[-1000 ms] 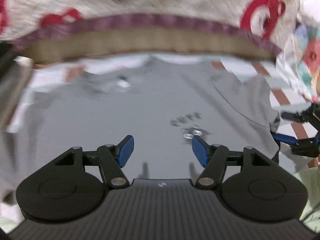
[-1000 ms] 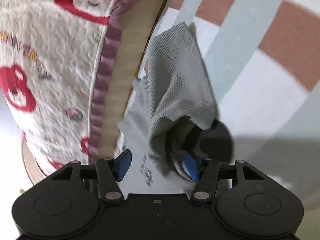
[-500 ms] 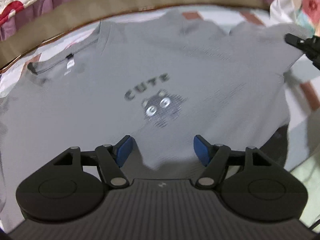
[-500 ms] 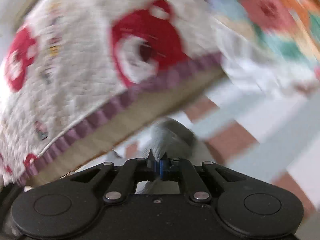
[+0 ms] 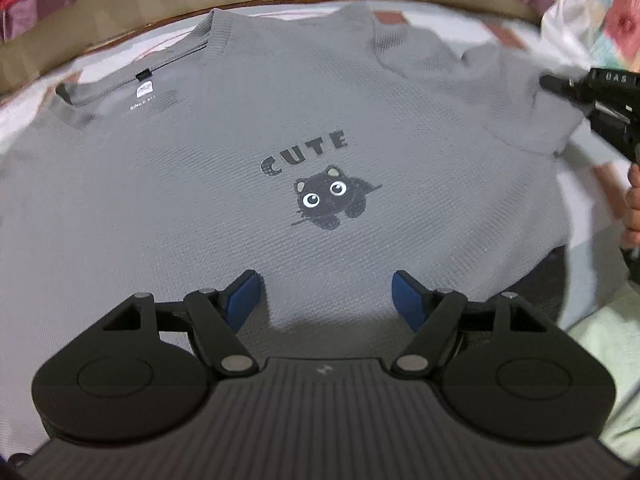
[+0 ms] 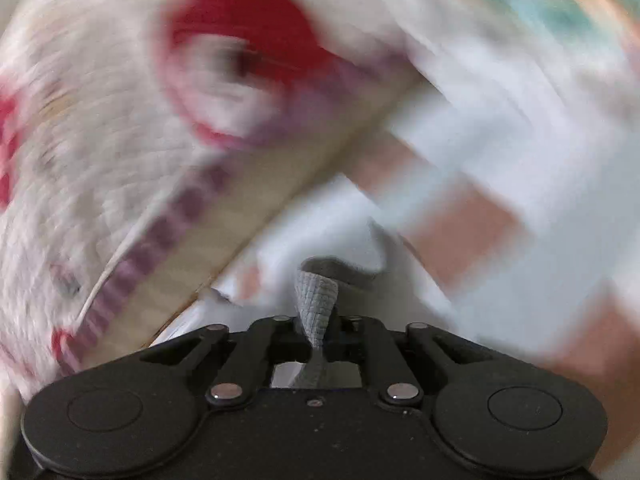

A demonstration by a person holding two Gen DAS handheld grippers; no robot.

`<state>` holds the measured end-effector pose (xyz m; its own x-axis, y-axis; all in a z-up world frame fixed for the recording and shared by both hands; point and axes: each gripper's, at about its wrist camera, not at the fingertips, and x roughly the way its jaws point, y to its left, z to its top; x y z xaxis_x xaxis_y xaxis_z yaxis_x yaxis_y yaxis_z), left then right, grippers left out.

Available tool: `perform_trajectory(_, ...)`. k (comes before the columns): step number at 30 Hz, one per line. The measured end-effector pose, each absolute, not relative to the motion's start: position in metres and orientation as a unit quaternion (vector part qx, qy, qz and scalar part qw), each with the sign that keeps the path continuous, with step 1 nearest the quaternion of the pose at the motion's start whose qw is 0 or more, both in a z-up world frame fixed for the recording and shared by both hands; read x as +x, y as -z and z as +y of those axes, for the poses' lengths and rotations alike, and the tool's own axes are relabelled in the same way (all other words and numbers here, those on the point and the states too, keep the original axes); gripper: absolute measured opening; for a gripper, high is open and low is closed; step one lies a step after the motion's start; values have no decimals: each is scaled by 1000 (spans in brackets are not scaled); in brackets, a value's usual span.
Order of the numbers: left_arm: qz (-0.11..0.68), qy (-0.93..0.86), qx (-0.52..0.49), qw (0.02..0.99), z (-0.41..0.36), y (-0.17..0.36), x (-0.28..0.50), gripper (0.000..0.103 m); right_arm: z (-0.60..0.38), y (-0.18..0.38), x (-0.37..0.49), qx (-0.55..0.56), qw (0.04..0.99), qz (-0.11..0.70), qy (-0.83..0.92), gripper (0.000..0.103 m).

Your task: Fold clothes

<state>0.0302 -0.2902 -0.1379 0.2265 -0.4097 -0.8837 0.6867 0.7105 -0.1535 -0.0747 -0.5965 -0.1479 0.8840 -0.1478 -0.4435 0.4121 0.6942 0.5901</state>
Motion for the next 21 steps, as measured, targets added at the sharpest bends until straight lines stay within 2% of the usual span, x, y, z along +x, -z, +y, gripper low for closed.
perform_trajectory(1,517,369,105,765,-281,135,36,71,-573,121,-73,279,940,162,115,7)
perform_trajectory(5,515,350,11,783,-239,121,65,71,-462,79,-59,-10,977,198,-79,6)
perform_trajectory(7,517,323,-28,793,-222,119,78,71,-424,91,-64,-114,959,233,-116,4)
perform_trajectory(9,511,314,-54,798,-212,116,86,72,-406,116,-67,-167,939,273,-126,5)
perform_trajectory(11,497,324,-53,803,-214,112,86,72,-408,136,-67,-155,928,311,-134,5)
perform_trajectory(12,490,333,-51,804,-217,111,85,72,-410,142,-68,-142,926,321,-142,12)
perform_trajectory(13,486,343,-53,802,-221,111,84,73,-412,144,-72,-129,924,325,-154,14)
perform_trajectory(18,462,360,-21,811,-253,120,84,74,-430,128,-100,-54,938,292,-180,34)
perform_trajectory(21,463,373,10,804,-278,129,92,74,-454,124,-107,9,951,286,-120,39)
